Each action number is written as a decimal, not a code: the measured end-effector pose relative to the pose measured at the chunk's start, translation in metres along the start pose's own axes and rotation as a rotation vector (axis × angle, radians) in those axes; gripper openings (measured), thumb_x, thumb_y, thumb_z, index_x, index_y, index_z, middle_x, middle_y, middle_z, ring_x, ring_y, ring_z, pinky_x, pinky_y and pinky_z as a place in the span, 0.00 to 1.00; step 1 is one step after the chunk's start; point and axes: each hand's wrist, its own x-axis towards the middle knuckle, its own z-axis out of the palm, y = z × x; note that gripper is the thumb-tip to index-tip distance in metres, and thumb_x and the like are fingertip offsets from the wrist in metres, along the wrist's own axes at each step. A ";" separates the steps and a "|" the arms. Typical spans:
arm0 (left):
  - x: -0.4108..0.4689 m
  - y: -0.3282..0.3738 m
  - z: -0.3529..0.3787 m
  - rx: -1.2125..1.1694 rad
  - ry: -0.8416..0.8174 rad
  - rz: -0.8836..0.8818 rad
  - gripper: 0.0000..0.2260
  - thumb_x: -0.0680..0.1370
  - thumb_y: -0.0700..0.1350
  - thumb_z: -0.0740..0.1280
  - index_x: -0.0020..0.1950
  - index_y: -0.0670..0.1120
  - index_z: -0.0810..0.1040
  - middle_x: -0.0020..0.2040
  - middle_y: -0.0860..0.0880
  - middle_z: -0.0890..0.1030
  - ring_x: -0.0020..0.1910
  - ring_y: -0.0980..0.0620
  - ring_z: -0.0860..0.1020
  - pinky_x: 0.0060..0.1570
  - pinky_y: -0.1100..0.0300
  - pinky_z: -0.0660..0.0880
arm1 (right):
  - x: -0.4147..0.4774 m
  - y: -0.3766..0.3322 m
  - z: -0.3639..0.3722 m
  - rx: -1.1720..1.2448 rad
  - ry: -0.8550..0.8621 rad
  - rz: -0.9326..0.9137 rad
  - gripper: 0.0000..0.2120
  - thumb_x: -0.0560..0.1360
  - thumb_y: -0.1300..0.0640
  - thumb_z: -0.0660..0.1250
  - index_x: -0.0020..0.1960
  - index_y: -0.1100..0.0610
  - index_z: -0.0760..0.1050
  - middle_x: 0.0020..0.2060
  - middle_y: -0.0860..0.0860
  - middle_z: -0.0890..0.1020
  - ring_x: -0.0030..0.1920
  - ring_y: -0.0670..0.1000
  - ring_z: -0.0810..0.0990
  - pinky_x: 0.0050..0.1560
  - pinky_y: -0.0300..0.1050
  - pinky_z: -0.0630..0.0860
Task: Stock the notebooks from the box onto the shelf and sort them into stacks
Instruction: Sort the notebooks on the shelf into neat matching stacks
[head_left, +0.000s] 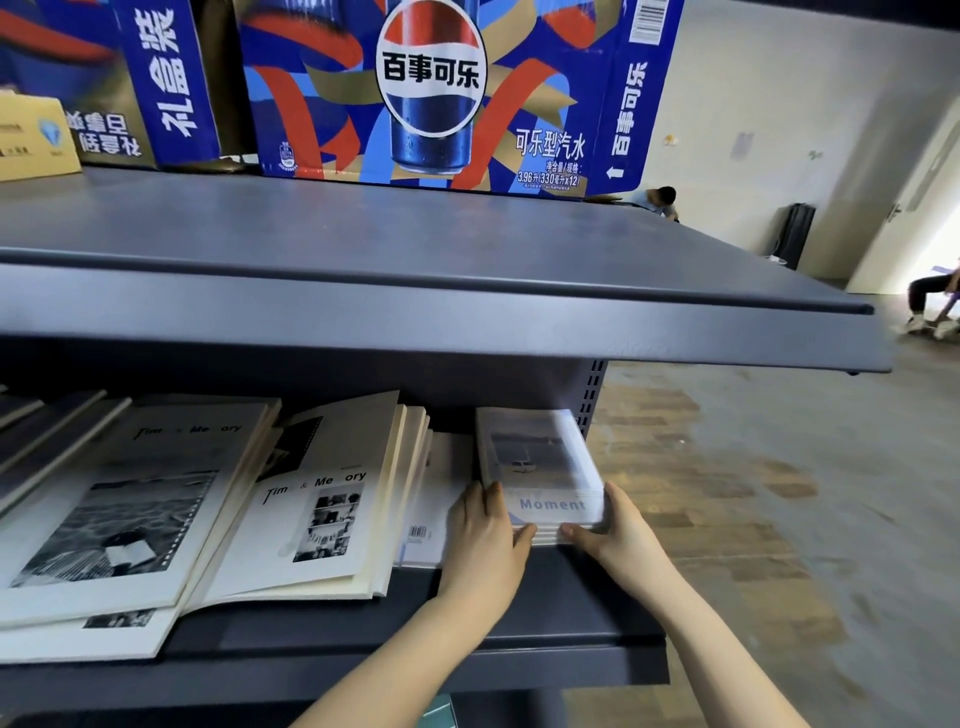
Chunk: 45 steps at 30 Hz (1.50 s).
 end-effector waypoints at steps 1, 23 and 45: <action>-0.002 0.000 -0.003 -0.006 0.004 0.018 0.26 0.81 0.53 0.56 0.75 0.43 0.53 0.76 0.44 0.56 0.74 0.47 0.54 0.71 0.58 0.56 | 0.000 -0.001 0.002 -0.017 0.030 -0.003 0.20 0.66 0.61 0.75 0.54 0.54 0.70 0.47 0.50 0.80 0.48 0.49 0.80 0.41 0.33 0.73; -0.076 -0.162 -0.122 0.335 0.076 0.070 0.31 0.78 0.66 0.43 0.54 0.50 0.80 0.53 0.50 0.82 0.51 0.50 0.82 0.47 0.56 0.78 | -0.056 -0.135 0.137 -0.013 -0.123 -0.106 0.07 0.79 0.49 0.59 0.48 0.48 0.74 0.45 0.54 0.79 0.46 0.53 0.80 0.51 0.46 0.75; -0.074 -0.143 -0.096 0.480 0.194 0.416 0.19 0.74 0.54 0.56 0.43 0.47 0.85 0.41 0.48 0.85 0.41 0.53 0.83 0.36 0.65 0.76 | -0.075 -0.166 0.111 0.248 -0.277 0.232 0.06 0.79 0.58 0.59 0.46 0.60 0.70 0.26 0.55 0.79 0.24 0.50 0.71 0.23 0.37 0.61</action>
